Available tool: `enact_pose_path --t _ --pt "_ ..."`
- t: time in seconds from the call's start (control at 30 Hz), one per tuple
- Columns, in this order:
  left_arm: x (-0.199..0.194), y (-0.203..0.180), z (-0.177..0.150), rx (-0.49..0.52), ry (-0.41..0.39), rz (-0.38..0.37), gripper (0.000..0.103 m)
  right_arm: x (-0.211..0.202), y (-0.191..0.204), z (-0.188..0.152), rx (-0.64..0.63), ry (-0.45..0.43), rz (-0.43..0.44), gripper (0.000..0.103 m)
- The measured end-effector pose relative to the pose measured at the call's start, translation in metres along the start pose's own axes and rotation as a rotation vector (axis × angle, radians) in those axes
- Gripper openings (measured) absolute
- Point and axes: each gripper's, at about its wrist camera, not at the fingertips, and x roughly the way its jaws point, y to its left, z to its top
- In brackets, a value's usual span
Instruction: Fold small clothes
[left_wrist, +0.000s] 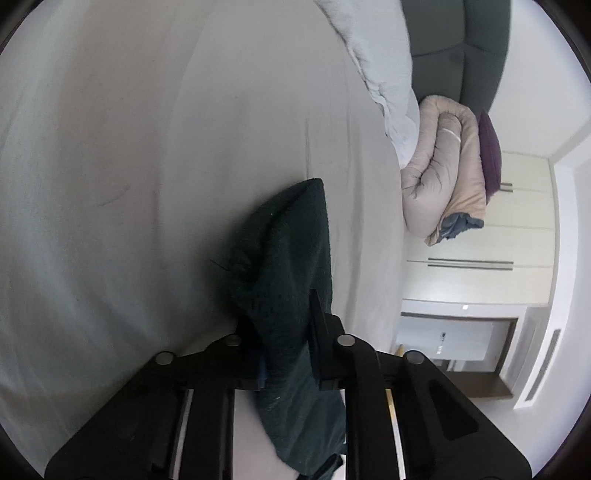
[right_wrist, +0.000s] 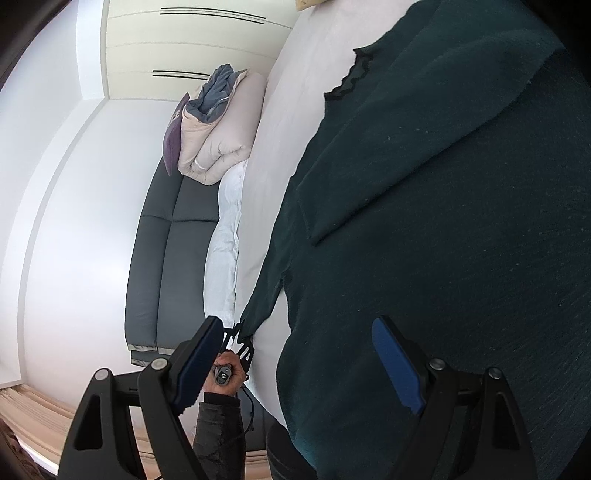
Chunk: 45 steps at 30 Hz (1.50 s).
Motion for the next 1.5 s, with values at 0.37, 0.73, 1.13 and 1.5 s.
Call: enact_pose_path --t 0.37,0.73,1.13,1.5 --pt "0.017 -0.131 -0.102 0.599 0.049 0.090 0.008 -0.014 -0.012 0.013 0.001 -0.033 0.014 0.085" --pt "0.085 -0.170 -0.390 1.594 0.171 0.210 0.008 -0.026 -0.019 0.046 -0.016 -0.061 -0.008 0.085" --pt "0.077 -0.107 -0.458 1.853 0.049 0.217 0.009 0.089 0.023 0.108 -0.028 0.158 0.016 0.082" --pt "0.046 -0.089 -0.476 1.935 -0.017 0.173 0.009 0.181 0.027 0.137 -0.012 0.301 -0.065 0.039"
